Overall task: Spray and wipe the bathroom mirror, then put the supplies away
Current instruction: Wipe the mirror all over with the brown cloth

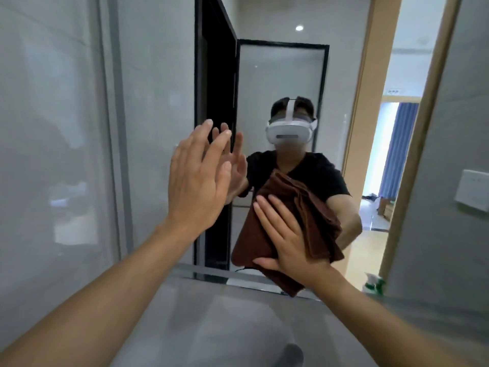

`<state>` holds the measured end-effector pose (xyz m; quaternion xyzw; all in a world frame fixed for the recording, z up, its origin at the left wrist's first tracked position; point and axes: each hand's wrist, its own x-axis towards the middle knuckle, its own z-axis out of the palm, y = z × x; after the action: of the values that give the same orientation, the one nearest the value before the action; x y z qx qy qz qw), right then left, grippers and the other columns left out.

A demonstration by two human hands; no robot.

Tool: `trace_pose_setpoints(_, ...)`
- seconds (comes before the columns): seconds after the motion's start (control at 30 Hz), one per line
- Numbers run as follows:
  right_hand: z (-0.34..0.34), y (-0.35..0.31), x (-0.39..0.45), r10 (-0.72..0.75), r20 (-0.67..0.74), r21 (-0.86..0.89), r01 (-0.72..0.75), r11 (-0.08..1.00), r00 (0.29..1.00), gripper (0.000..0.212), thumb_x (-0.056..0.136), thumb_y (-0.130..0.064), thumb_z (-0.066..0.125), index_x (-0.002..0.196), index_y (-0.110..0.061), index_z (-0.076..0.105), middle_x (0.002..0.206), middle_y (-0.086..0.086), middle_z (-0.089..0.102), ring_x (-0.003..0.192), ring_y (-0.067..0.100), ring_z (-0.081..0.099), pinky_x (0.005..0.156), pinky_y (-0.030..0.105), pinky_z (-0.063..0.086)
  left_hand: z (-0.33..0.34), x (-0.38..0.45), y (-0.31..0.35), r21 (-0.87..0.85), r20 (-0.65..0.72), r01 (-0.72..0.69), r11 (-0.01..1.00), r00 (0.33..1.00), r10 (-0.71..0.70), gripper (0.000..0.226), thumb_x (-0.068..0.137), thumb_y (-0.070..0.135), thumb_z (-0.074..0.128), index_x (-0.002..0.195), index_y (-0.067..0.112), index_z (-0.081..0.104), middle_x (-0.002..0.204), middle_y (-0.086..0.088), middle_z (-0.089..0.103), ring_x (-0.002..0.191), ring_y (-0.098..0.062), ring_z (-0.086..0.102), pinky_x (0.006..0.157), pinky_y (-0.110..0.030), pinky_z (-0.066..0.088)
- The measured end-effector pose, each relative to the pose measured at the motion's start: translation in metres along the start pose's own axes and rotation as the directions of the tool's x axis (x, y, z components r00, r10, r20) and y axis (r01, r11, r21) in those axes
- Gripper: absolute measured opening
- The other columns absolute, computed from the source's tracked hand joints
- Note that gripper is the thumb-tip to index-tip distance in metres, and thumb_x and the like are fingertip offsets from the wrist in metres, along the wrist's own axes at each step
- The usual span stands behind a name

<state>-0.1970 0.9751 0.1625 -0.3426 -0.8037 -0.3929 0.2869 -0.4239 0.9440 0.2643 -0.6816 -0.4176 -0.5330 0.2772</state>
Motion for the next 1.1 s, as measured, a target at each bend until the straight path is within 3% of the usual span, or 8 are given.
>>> trace_pose_setpoints(0.13, 0.007, -0.001, -0.052, -0.044, 0.105, -0.059, 0.051, 0.997, 0.993, 0.116, 0.078, -0.073, 0.065, 0.162, -0.012, 0.013, 0.170, 0.004, 0.013, 0.157, 0.024, 0.009, 0.122, 0.053, 0.022, 0.014, -0.030, 0.015, -0.002, 0.118, -0.122, 0.992, 0.986, 0.122, 0.051, 0.097, 0.024, 0.050, 0.148, 0.020, 0.042, 0.160, -0.007, 0.029, 0.148, -0.024, 0.026, 0.118, -0.050, 0.026)
trace_pose_setpoints(0.33, -0.047, 0.071, -0.075, -0.099, 0.077, -0.080, 0.105, 0.991, 0.992, 0.107, 0.082, -0.072, 0.064, 0.160, -0.012, 0.022, 0.169, 0.002, 0.014, 0.157, 0.024, 0.013, 0.127, 0.045, 0.010, 0.009, -0.017, 0.034, -0.009, 0.129, -0.192, 0.981, 0.973, 0.191, 0.054, 0.097, 0.028, 0.048, 0.150, 0.021, 0.041, 0.162, -0.005, 0.028, 0.151, -0.023, 0.021, 0.121, -0.050, 0.021)
trace_pose_setpoints(0.53, -0.127, 0.157, -0.018, 0.052, -0.163, -0.208, -0.086, 0.974, 0.985, 0.105, 0.080, -0.070, 0.066, 0.154, -0.003, 0.034, 0.164, 0.012, 0.029, 0.154, 0.033, 0.020, 0.126, 0.053, 0.012, 0.008, 0.039, 0.063, 0.027, 0.056, -0.224, 0.974, 0.973, 0.223, 0.055, 0.097, 0.027, 0.049, 0.150, 0.023, 0.038, 0.161, -0.004, 0.030, 0.151, -0.023, 0.022, 0.121, -0.049, 0.020)
trace_pose_setpoints(0.63, -0.163, 0.175, 0.047, 0.157, -0.220, -0.294, -0.218, 0.931, 0.963, 0.109, 0.080, -0.074, 0.060, 0.158, -0.006, 0.027, 0.166, 0.009, 0.024, 0.156, 0.029, 0.015, 0.127, 0.051, 0.002, 0.002, 0.067, 0.074, 0.047, 0.008, -0.222, 0.974, 0.975, 0.221, 0.053, 0.097, 0.028, 0.044, 0.149, 0.021, 0.038, 0.161, -0.005, 0.030, 0.151, -0.023, 0.021, 0.122, -0.048, 0.018)
trace_pose_setpoints(0.73, -0.174, 0.164, 0.108, 0.255, -0.261, -0.378, -0.342, 0.861, 0.931, 0.111, 0.081, -0.082, 0.041, 0.161, -0.009, 0.017, 0.169, 0.004, 0.014, 0.157, 0.023, 0.008, 0.126, 0.053, 0.005, -0.010, 0.088, 0.080, 0.009, -0.077, -0.184, 0.983, 0.980, 0.184, 0.054, 0.096, 0.028, 0.041, 0.148, 0.018, 0.041, 0.160, -0.006, 0.031, 0.150, -0.024, 0.024, 0.122, -0.046, 0.018)
trace_pose_setpoints(0.83, -0.157, 0.134, 0.149, 0.251, -0.294, -0.315, -0.342, 0.885, 0.922, 0.112, 0.080, -0.080, 0.043, 0.160, -0.006, 0.017, 0.169, 0.008, 0.014, 0.157, 0.025, 0.008, 0.127, 0.051, 0.001, -0.020, 0.097, 0.075, 0.002, -0.124, -0.173, 0.985, 0.977, 0.172, 0.053, 0.094, 0.026, 0.044, 0.147, 0.018, 0.043, 0.159, -0.007, 0.033, 0.149, -0.026, 0.026, 0.120, -0.047, 0.021)
trace_pose_setpoints(0.93, -0.120, 0.100, 0.159, 0.176, -0.363, -0.040, -0.204, 0.978, 0.915, 0.115, 0.072, -0.063, 0.073, 0.154, 0.005, 0.030, 0.164, 0.020, 0.025, 0.155, 0.036, 0.016, 0.127, 0.040, -0.004, -0.024, 0.097, 0.064, 0.014, -0.146, -0.146, 0.989, 0.978, 0.147, 0.053, 0.094, 0.024, 0.046, 0.146, 0.017, 0.043, 0.157, -0.008, 0.035, 0.147, -0.027, 0.029, 0.117, -0.051, 0.026)
trace_pose_setpoints(1.1, -0.082, 0.078, 0.100, 0.037, -0.195, 0.040, -0.030, 0.999, 0.980, 0.110, 0.080, -0.055, 0.075, 0.159, -0.002, 0.021, 0.169, 0.010, 0.012, 0.158, 0.025, 0.002, 0.125, 0.054, 0.015, -0.010, 0.083, 0.067, 0.002, -0.115, -0.142, 0.990, 0.983, 0.141, 0.052, 0.094, 0.026, 0.046, 0.146, 0.017, 0.046, 0.156, -0.007, 0.036, 0.146, -0.027, 0.030, 0.116, -0.052, 0.028)
